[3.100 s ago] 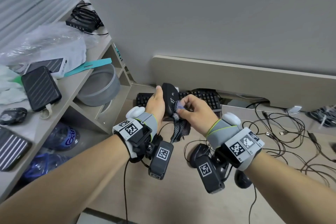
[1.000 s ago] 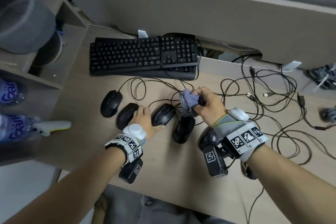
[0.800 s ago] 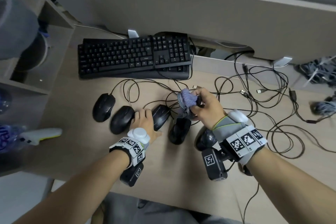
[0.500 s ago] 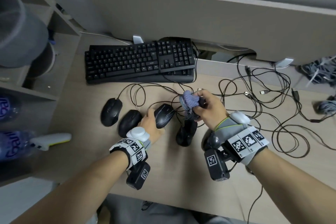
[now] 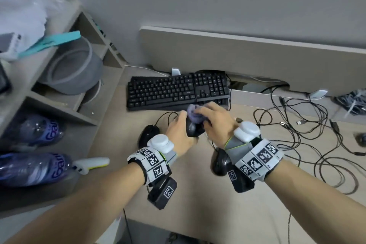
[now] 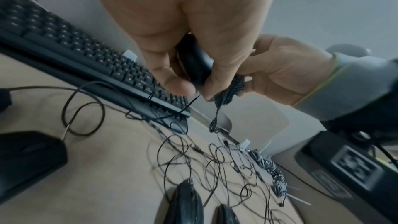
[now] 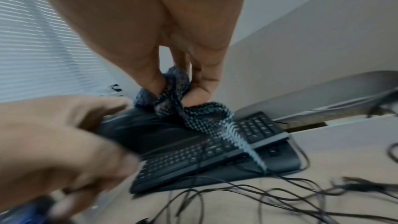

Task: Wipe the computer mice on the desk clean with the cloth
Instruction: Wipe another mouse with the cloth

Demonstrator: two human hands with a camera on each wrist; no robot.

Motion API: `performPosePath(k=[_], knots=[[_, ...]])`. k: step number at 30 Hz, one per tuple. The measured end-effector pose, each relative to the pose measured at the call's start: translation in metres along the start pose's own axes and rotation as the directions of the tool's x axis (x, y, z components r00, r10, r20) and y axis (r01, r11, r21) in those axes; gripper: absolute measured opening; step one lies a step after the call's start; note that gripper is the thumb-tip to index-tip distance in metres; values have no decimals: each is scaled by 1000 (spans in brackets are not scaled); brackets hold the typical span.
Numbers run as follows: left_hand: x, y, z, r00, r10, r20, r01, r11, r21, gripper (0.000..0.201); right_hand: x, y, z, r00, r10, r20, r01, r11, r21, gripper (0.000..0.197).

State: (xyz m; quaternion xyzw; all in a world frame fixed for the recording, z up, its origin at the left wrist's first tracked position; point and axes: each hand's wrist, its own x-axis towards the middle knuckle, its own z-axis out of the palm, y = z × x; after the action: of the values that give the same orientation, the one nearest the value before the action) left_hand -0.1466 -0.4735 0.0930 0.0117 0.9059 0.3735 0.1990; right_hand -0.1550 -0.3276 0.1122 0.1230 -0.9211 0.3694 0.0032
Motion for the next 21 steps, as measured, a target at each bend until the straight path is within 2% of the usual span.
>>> performPosePath(k=[1,3,5,8,9,13,15,18,19,21], knots=[[1,2,-7,1000,16,-17,-16,999,-30,49,-4,-12,2,997,-77,13,77,997,1,41],[2,7,-15,999,25,-28,-27,997,-69,47,-9,-20,0,989,-133,66,133,991,17,32],[-1,11,-24,999,6,-38,-8,998,-55,51,-3,-14,-9,998,-65,25,64,997,32,37],[-8,18,-30,998,33,-46,-34,999,-34,48,14,-4,-23,992,108,-61,-109,994,-20,43],[-8,20,-31,998,52,-46,-53,998,-25,48,17,-9,-23,994,90,-58,-92,995,-34,43],[-9,21,-39,988,132,-78,-135,990,-42,46,-1,-41,-18,992,-124,20,124,992,9,36],[-11,17,-42,990,122,-67,-124,992,-34,51,-6,-34,-25,997,-64,33,64,998,12,32],[-17,18,-44,989,144,-41,-144,990,3,56,5,-7,-35,985,162,-61,-166,984,-62,33],[-18,21,-43,985,168,-28,-168,986,11,56,10,-7,-35,977,195,-83,-201,977,-72,35],[-16,25,-42,981,195,-22,-194,980,40,54,16,-26,-29,985,131,-113,-140,987,-73,35]])
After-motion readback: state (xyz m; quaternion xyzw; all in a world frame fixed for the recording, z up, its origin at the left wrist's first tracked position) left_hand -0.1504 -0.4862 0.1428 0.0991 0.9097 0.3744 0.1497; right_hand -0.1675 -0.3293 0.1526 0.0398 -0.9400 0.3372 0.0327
